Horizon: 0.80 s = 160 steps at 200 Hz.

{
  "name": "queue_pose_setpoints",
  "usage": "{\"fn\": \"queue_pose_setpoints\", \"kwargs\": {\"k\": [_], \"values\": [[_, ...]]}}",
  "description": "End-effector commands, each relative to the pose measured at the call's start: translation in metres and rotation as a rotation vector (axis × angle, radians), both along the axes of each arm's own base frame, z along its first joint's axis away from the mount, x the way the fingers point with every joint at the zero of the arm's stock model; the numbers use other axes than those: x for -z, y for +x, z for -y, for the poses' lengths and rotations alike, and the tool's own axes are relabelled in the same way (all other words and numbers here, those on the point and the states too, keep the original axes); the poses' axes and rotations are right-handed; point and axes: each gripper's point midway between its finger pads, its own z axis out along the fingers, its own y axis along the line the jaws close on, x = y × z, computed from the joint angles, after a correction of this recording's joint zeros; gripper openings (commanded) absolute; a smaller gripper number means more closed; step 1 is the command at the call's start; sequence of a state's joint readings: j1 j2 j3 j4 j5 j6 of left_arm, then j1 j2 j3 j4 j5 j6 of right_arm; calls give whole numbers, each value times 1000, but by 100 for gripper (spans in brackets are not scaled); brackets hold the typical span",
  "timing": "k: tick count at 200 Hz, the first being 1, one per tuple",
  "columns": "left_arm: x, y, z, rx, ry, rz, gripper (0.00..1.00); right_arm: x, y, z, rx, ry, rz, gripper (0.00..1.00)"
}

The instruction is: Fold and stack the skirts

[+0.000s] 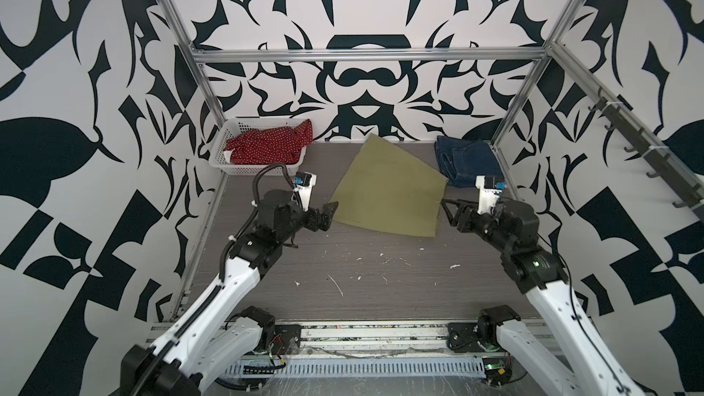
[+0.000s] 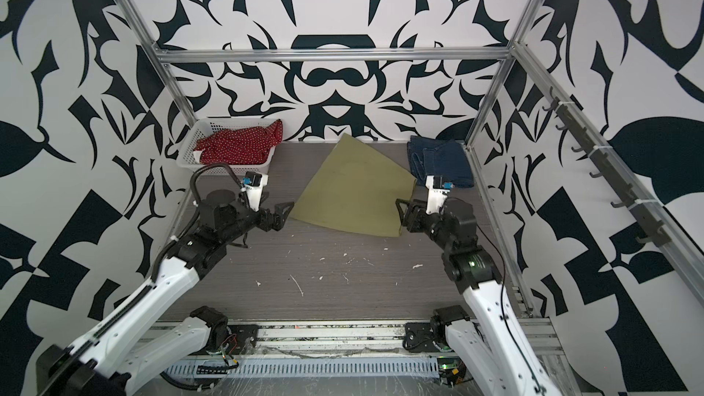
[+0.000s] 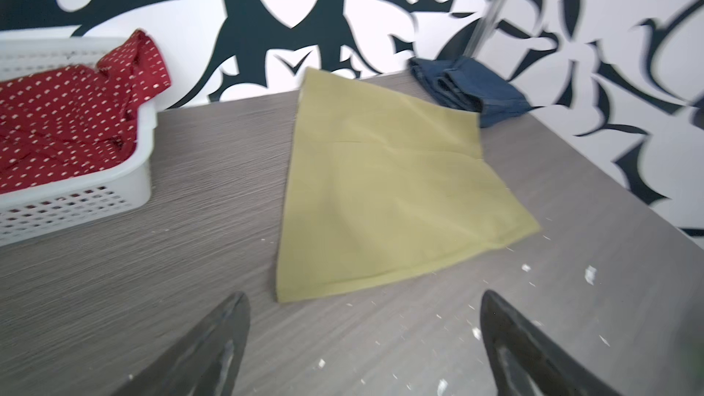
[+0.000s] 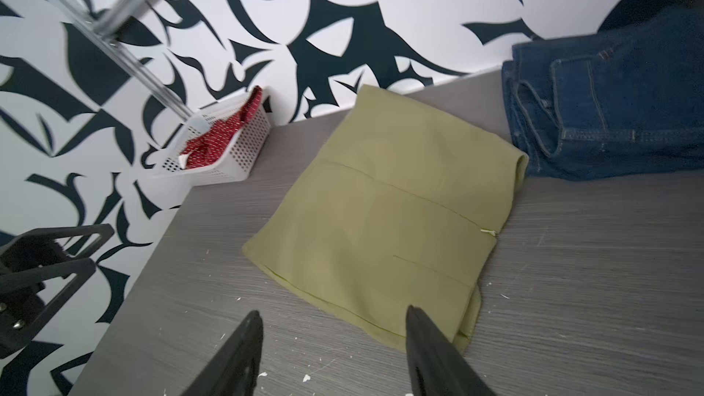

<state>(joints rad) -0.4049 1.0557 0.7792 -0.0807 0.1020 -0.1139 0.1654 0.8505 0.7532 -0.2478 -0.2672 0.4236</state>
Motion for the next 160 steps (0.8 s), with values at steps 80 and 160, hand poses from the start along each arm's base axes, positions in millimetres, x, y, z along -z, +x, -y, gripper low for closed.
{"fn": "queue_pose_setpoints", "kwargs": {"k": [80, 160], "values": [[145, 74, 2, -116, 80, -426, 91, 116, 59, 8, 133, 146, -403, 62], [196, 85, 10, -90, 108, -569, 49, 173, 46, -3, 97, 179, -562, 55]]}}
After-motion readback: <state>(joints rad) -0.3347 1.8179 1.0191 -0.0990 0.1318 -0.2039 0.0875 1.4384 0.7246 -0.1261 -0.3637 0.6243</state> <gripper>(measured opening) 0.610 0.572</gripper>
